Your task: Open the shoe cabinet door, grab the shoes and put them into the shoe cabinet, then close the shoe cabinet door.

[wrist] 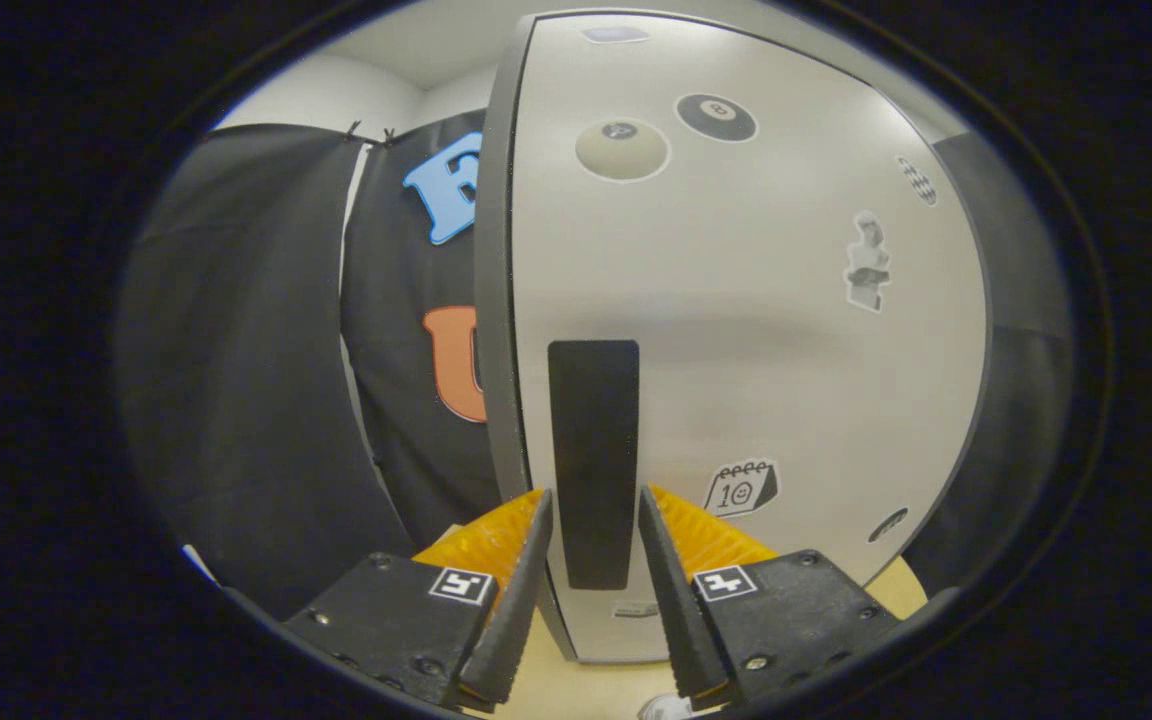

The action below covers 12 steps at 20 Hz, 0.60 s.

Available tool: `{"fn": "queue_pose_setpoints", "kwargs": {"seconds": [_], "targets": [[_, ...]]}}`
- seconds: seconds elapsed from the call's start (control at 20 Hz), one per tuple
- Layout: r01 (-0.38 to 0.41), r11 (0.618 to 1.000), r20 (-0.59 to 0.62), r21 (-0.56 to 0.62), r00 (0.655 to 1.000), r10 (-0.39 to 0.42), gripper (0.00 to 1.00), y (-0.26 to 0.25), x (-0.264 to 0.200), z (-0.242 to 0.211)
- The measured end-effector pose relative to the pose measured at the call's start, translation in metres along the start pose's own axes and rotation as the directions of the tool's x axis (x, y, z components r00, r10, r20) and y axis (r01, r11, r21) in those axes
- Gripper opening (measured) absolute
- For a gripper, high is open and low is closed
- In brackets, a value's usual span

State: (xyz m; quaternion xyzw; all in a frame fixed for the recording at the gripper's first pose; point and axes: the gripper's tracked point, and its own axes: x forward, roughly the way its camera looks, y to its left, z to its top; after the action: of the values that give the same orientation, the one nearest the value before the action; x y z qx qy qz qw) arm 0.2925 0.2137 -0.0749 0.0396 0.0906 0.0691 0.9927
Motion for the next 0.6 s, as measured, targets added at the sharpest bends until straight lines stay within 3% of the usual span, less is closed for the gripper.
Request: {"fn": "queue_pose_setpoints", "kwargs": {"seconds": [0.3,0.6], "targets": [[0.034,0.999,0.010,0.006,0.999,-0.034,0.36,-0.003,0.001,-0.001],[0.000,1.000,-0.014,0.006,1.000,0.000,0.28,-0.002,-0.022,-0.010]]}}
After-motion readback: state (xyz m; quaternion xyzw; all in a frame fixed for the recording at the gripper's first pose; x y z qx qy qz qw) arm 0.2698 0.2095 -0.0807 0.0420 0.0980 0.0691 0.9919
